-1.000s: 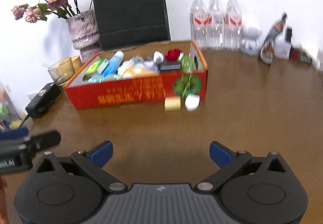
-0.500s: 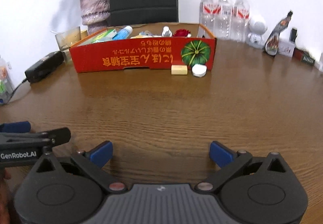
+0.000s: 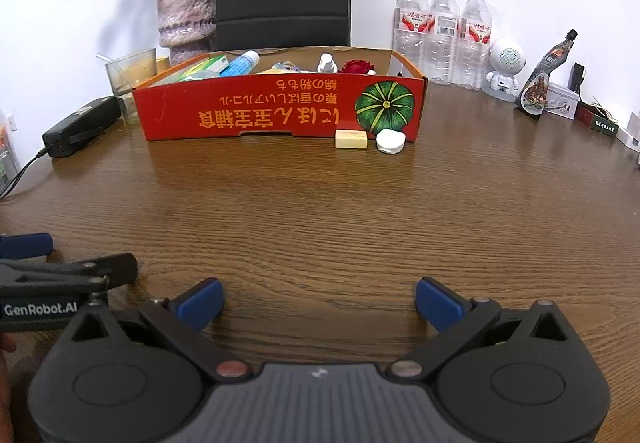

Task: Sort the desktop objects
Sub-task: 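Withdraw both open tools from the box back over the table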

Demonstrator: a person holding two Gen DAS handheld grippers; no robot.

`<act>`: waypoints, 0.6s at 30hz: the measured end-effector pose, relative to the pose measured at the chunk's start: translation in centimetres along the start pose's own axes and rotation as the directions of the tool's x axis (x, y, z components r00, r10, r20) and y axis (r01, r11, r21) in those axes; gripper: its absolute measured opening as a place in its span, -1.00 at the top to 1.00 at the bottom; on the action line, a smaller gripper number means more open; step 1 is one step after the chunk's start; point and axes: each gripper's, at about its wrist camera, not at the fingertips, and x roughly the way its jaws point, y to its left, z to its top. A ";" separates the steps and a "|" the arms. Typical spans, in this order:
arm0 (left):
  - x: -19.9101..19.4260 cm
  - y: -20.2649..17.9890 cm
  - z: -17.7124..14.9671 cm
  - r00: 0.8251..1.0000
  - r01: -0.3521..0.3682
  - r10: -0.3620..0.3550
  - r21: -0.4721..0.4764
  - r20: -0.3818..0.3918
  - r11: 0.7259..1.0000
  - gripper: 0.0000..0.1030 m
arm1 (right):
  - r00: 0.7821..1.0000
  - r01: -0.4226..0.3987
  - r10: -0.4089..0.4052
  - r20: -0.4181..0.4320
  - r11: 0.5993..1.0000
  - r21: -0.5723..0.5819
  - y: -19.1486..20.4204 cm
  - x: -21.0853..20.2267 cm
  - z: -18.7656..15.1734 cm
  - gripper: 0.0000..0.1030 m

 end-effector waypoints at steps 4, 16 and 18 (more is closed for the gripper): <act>0.0 0.0 0.0 1.000 0.000 0.000 0.000 0.000 1.000 -1.00 | 1.000 0.000 0.000 0.000 1.000 0.000 0.0 0.0 0.0 -1.00; 0.0 0.1 0.0 1.000 0.002 -0.002 0.001 0.000 1.000 -1.00 | 1.000 0.000 0.000 0.000 1.000 0.000 0.0 0.0 0.0 -1.00; 0.0 -0.1 0.2 1.000 0.006 -0.006 0.015 0.006 1.000 -1.00 | 1.000 -0.006 0.006 0.001 1.000 -0.001 -0.2 0.0 0.0 -1.00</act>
